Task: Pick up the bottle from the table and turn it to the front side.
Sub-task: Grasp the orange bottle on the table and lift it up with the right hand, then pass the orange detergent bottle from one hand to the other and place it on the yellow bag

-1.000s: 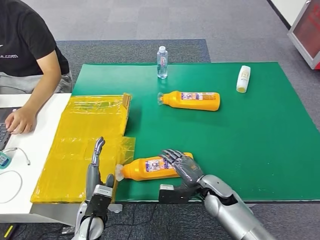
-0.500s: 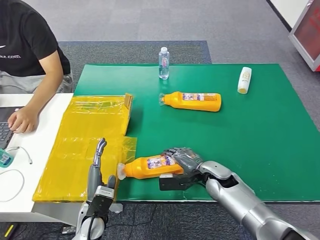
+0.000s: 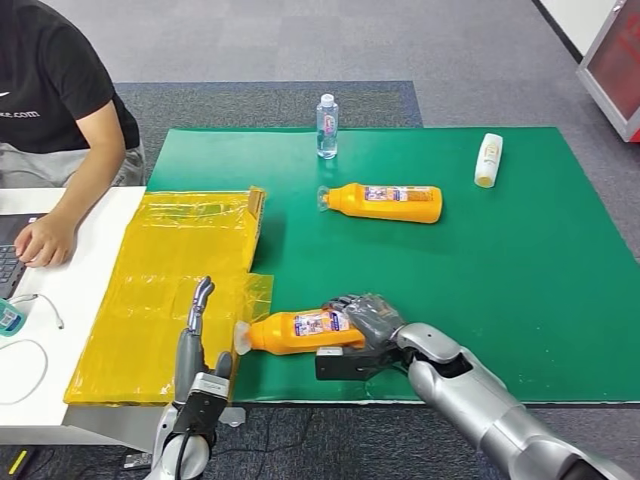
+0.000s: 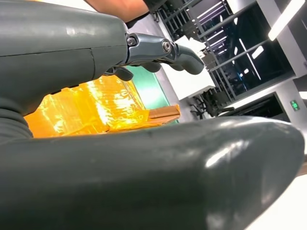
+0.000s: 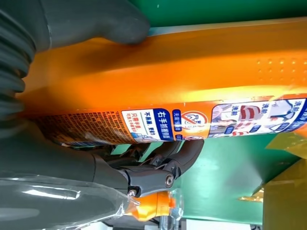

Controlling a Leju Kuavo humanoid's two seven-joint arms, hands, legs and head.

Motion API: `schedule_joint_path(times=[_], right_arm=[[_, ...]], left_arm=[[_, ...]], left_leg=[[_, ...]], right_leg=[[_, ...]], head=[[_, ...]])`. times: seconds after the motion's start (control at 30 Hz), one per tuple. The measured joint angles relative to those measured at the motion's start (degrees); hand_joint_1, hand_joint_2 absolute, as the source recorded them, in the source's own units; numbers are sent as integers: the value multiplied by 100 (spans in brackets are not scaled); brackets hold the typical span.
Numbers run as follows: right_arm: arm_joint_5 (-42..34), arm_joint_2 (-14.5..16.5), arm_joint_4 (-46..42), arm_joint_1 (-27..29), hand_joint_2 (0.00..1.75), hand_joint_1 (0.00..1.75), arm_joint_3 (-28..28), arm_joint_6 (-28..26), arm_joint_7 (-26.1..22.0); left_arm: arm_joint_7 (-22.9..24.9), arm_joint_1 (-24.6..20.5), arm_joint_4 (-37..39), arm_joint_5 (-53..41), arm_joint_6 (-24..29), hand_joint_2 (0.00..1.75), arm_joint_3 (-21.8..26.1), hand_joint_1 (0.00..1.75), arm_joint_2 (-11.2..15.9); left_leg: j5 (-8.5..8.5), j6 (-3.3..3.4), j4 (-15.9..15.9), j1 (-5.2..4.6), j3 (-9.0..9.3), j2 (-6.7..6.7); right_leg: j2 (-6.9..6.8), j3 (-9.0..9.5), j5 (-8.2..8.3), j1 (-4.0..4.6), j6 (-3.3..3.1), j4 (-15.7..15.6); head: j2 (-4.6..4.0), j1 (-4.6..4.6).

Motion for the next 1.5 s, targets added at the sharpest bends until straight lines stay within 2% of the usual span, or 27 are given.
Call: schedule_joint_path(times=[0.17,0.37,0.53,0.83,0.97,1.07,1.23,1.5], right_arm=[[-484,37,-179,335,175,175,-231,-601,-340],[-1544,279,-968,1314,175,175,-1092,-1276,-1025],[-2788,674,-1640,1974,175,175,-1886,-1344,-1543],[-3261,1033,-2075,2426,175,175,-2684,-1478,-1740],[-3240,1111,-2166,2505,175,175,-2794,-1480,-1789],[-2883,1128,-2183,2514,175,175,-2774,-1540,-1807],[-2306,1129,-2180,2522,175,175,-2567,-1740,-1832],[-1863,1128,-2172,2599,175,175,-2261,-2076,-1909]], left_arm=[[1,30,-63,-28,22,0,5,0,2],[21,161,-322,-26,73,0,14,0,27],[22,258,-506,-5,92,0,-37,0,46],[21,339,-742,55,154,0,-324,0,66],[19,349,-764,109,154,0,-478,0,87],[2,340,-764,165,147,0,-576,0,95],[-49,260,-807,239,110,0,-642,0,98],[-56,134,-1079,298,11,0,-634,0,139]], left_leg=[[0,0,0,0,-4,-2],[1,-4,0,0,-52,-8],[3,-7,0,0,-95,-13],[-6,-6,0,-1,-116,-14],[-6,-8,0,-1,-121,-14],[-6,-8,0,-1,-122,-13],[-6,-9,0,-1,-124,-13],[-7,-9,0,-1,-127,-13]], right_leg=[[-3,0,-2,1,2,0],[-8,-40,-5,2,2,4],[-14,-84,-12,4,-2,6],[-15,-102,-18,1,1,4],[-14,-109,-18,2,0,5],[-14,-112,-19,3,-1,5],[-14,-114,-20,3,-1,5],[-14,-116,-21,3,0,5]], head=[[0,0],[0,-1],[0,-2],[0,-2],[0,-2],[0,-1],[0,-1],[0,-1]])
